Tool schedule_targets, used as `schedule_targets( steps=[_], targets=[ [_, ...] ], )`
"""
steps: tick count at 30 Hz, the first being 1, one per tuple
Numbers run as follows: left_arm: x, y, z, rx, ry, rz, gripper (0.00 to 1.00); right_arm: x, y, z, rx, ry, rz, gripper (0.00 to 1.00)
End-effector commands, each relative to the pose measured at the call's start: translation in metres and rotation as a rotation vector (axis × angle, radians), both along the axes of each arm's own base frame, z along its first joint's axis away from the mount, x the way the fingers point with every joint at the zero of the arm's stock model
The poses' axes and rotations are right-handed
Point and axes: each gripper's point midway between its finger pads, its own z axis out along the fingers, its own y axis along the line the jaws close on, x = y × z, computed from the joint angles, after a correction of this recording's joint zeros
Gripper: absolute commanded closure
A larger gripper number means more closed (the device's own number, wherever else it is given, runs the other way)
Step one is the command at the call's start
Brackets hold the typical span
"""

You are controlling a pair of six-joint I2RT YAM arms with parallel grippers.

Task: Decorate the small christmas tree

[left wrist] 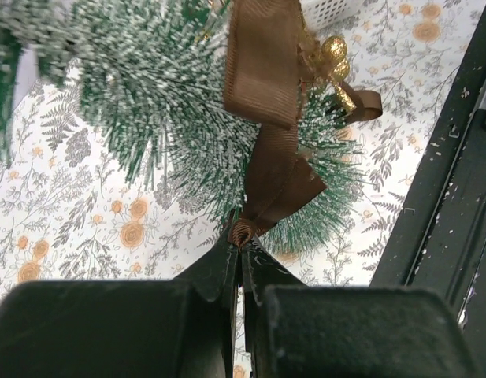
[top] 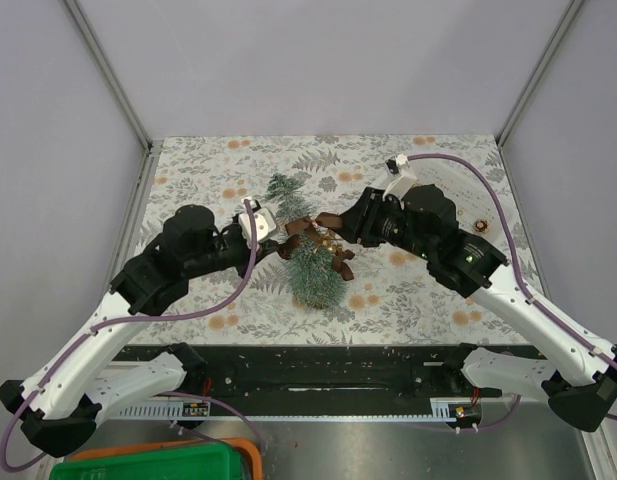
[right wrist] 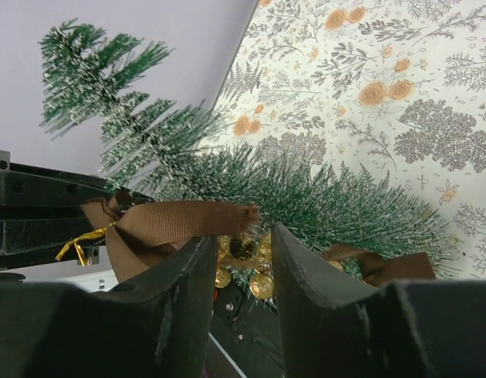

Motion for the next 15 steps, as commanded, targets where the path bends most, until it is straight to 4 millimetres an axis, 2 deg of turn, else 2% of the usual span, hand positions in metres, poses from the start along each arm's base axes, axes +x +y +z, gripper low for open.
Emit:
schedule_targets(
  steps=[1,4,7,9,11,13,15],
  targets=[
    [0.011,0.003,0.007,-0.011,-0.07,0.034,0.93,0.006,0.0,-0.002,-0.009,-0.033,-0.018,0.58],
    [0.014,0.002,0.004,-0.003,-0.073,0.038,0.83,0.005,-0.003,-0.008,-0.018,-0.026,-0.027,0.58],
    [0.02,0.003,0.0,0.011,-0.081,0.054,0.56,0.006,-0.009,-0.019,-0.049,-0.013,-0.052,0.58],
    [0.021,0.003,-0.003,0.021,-0.087,0.055,0.45,0.008,-0.014,-0.029,-0.081,-0.009,-0.069,0.57],
    [0.022,0.003,-0.002,0.016,-0.086,0.06,0.29,0.006,-0.02,-0.038,-0.113,0.001,-0.083,0.56],
    [0.022,0.003,0.0,0.012,-0.086,0.061,0.24,0.004,-0.026,-0.044,-0.13,0.006,-0.093,0.51],
    [0.022,0.003,0.0,0.011,-0.086,0.065,0.21,0.0,-0.03,-0.046,-0.134,0.007,-0.094,0.41]
  ],
)
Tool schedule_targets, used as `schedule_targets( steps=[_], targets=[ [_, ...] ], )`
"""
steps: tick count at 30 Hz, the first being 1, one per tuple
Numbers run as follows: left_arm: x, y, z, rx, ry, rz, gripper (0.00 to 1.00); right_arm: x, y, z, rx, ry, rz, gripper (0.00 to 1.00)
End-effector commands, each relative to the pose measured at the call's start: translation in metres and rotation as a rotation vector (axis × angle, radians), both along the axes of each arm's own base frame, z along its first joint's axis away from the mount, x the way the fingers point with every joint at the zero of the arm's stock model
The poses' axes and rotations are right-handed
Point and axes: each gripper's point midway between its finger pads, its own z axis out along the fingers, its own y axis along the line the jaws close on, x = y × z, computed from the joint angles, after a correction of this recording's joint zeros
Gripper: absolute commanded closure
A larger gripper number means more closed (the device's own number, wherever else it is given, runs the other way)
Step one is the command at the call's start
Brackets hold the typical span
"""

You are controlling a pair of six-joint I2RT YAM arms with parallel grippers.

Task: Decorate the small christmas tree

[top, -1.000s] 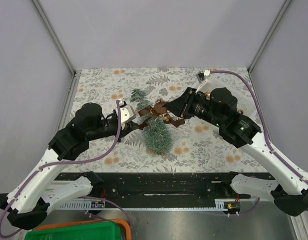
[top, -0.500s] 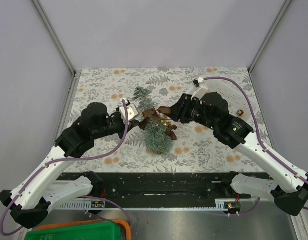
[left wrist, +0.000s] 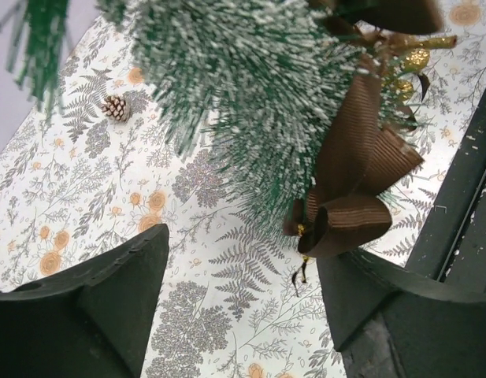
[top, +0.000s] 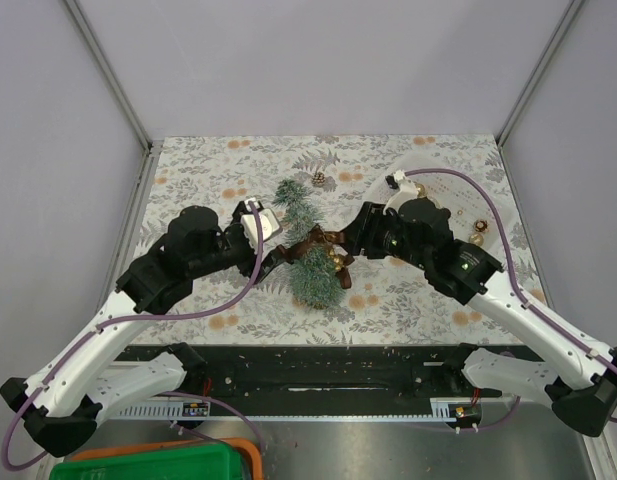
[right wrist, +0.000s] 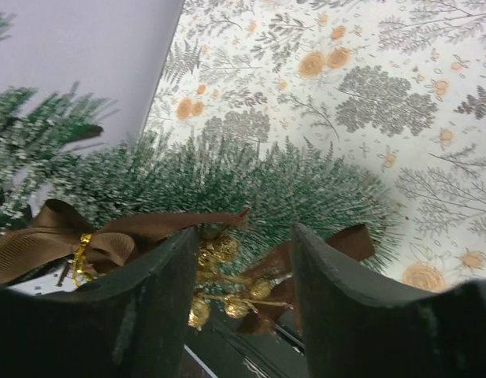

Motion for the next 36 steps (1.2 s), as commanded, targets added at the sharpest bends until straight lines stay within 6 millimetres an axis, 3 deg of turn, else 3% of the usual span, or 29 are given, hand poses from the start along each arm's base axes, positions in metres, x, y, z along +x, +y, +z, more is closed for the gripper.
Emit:
schedule_targets(
  steps=[1,8,12,17,25,32,36],
  targets=[
    [0.01,-0.001,0.015,-0.037,-0.056,0.028,0.2,-0.005,-0.017,0.003,-0.022,-0.041,-0.034,0.38],
    [0.01,0.002,0.014,-0.04,-0.053,0.043,0.11,-0.018,-0.023,0.013,-0.012,-0.061,0.0,0.29],
    [0.01,0.008,0.014,-0.031,-0.052,0.059,0.01,-0.022,-0.031,0.033,-0.002,-0.097,-0.009,0.26],
    [0.01,0.017,0.02,-0.036,-0.051,0.103,0.01,-0.031,-0.036,0.06,0.004,-0.155,0.028,0.26],
    [-0.003,0.029,0.019,-0.037,-0.013,0.099,0.01,-0.032,-0.051,0.072,-0.033,-0.174,-0.011,0.26],
    [0.004,0.041,0.03,-0.04,-0.003,0.195,0.01,-0.012,-0.074,0.075,-0.105,-0.179,-0.171,0.24],
    [0.011,0.047,0.037,-0.041,-0.001,0.242,0.01,0.02,-0.106,0.079,-0.182,-0.199,-0.367,0.23]
  ],
)
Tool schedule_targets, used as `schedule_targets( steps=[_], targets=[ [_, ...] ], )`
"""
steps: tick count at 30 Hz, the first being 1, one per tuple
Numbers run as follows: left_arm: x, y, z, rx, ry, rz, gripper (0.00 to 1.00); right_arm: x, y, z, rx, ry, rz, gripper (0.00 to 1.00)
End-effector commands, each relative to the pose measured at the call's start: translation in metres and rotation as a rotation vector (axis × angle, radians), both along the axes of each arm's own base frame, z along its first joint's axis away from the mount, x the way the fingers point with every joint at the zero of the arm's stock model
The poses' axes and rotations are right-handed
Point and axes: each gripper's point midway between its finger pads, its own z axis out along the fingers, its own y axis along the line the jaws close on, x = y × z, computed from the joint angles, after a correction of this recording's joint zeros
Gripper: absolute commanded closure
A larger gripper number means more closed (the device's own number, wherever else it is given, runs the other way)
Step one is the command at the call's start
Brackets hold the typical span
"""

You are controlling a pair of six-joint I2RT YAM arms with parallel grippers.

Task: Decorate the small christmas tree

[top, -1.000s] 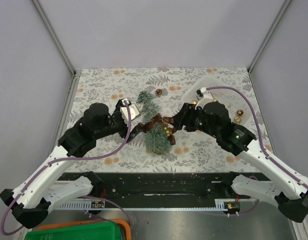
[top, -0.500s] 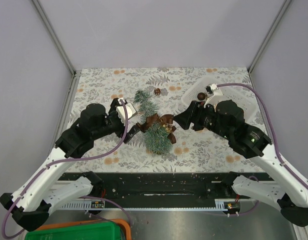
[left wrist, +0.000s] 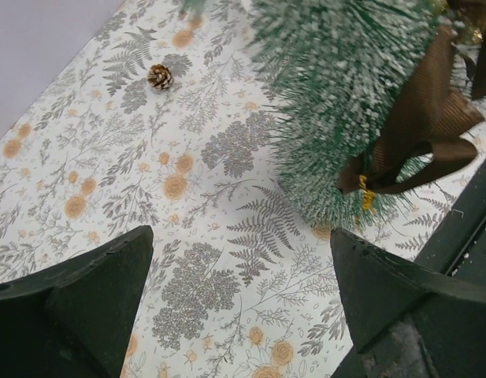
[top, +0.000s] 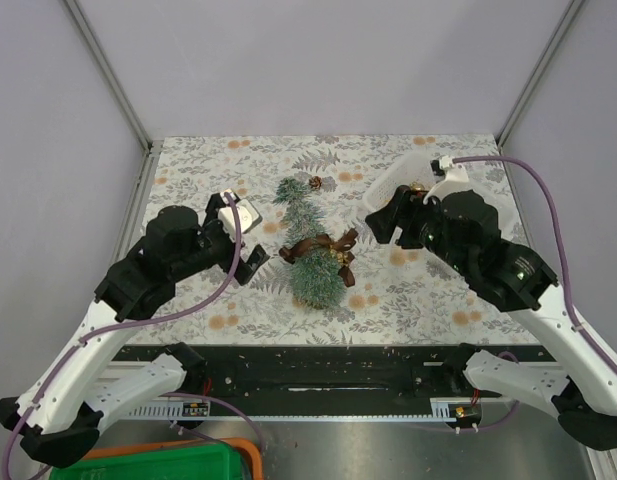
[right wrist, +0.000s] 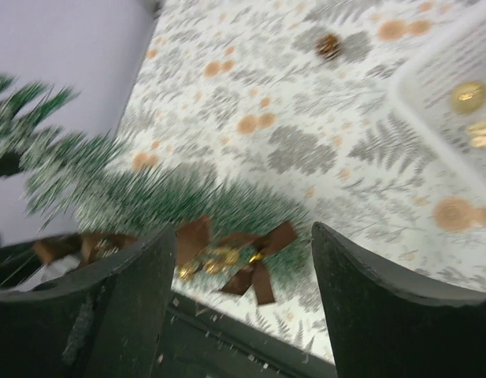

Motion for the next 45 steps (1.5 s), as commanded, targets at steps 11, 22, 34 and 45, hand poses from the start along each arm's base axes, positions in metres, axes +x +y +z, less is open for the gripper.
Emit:
schedule_targets(
  steps=[11,22,34,45],
  targets=[
    [0.082,0.069,0.04,-0.077,0.111,0.353,0.01,0.184,-0.185,-0.101,-0.199,0.211,-0.766,0.24],
    [0.106,0.094,0.007,-0.034,0.248,0.361,0.01,0.252,-0.23,-0.21,-0.256,0.448,-0.866,0.27],
    [0.106,0.094,-0.02,-0.012,0.283,0.351,0.01,0.266,-0.251,-0.268,-0.216,0.554,-0.896,0.34],
    [0.091,0.094,-0.027,0.001,0.268,0.322,0.01,0.264,-0.244,-0.303,-0.195,0.616,-0.879,0.39]
  ],
)
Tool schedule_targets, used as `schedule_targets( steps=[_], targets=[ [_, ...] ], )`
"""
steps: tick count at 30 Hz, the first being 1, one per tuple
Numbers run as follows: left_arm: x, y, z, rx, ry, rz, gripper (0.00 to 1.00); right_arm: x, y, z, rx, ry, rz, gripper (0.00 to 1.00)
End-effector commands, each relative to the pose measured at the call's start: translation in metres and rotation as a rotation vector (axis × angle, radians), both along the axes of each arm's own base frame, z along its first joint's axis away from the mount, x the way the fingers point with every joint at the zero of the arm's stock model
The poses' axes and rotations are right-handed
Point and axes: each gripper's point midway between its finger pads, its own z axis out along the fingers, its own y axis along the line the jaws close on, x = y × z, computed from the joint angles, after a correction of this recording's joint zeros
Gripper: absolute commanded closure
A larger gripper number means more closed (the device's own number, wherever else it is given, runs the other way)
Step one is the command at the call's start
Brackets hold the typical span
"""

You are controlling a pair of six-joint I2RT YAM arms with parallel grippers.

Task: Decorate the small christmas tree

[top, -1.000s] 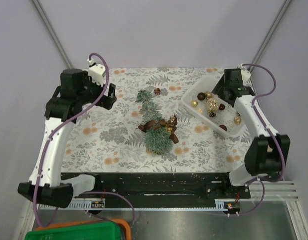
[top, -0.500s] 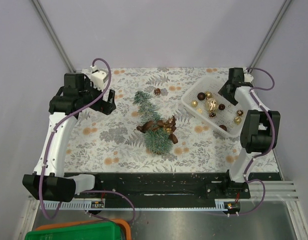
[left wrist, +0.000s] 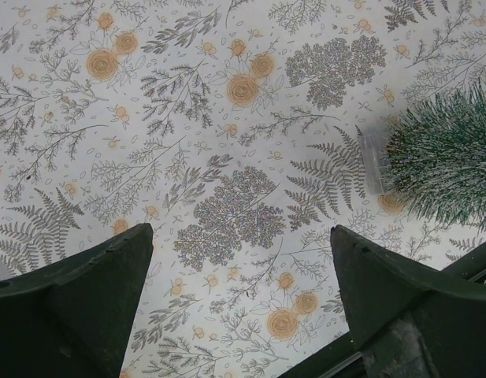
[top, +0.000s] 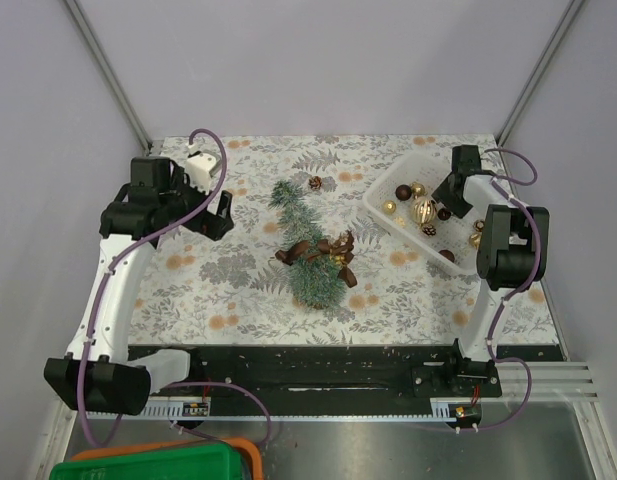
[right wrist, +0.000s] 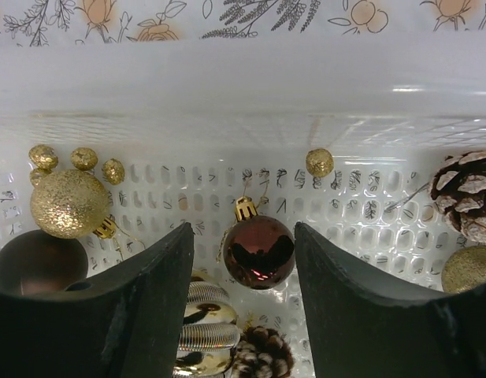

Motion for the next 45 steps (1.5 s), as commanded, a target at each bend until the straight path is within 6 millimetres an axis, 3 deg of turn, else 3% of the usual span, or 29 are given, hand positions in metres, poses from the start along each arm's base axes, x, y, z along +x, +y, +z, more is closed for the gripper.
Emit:
schedule_targets(
  steps=[1,12,17,22,29,32,37,42,45],
  targets=[
    [0.0,-0.003,0.016,-0.011,-0.083,-0.029,0.01,0.007,0.004,-0.001,0.021,-0.036,-0.009,0.39],
    [0.004,-0.006,0.014,-0.036,-0.069,-0.017,0.01,-0.013,0.007,-0.006,0.029,-0.027,-0.008,0.53],
    [0.002,-0.007,0.012,-0.048,-0.058,-0.016,0.01,-0.018,0.008,0.017,0.028,-0.08,-0.003,0.66],
    [0.001,-0.011,0.012,-0.068,-0.051,-0.023,0.01,-0.023,0.018,0.07,0.068,-0.207,0.018,0.74],
    [0.0,-0.015,0.011,-0.094,-0.035,-0.033,0.01,-0.046,0.042,0.173,0.143,-0.419,0.124,0.78],
    [-0.002,-0.018,0.01,-0.105,-0.03,-0.043,0.01,-0.062,0.068,0.212,0.237,-0.499,0.234,0.79],
    [-0.008,-0.023,0.008,-0.131,-0.017,-0.068,0.01,-0.098,0.139,0.28,0.453,-0.649,0.532,0.78],
    [-0.012,-0.025,0.007,-0.139,-0.021,-0.081,0.01,-0.157,0.228,0.341,0.58,-0.713,0.925,0.78],
    [-0.017,-0.028,0.007,-0.147,-0.022,-0.099,0.01,-0.194,0.257,0.376,0.679,-0.751,1.118,0.78]
  ],
)
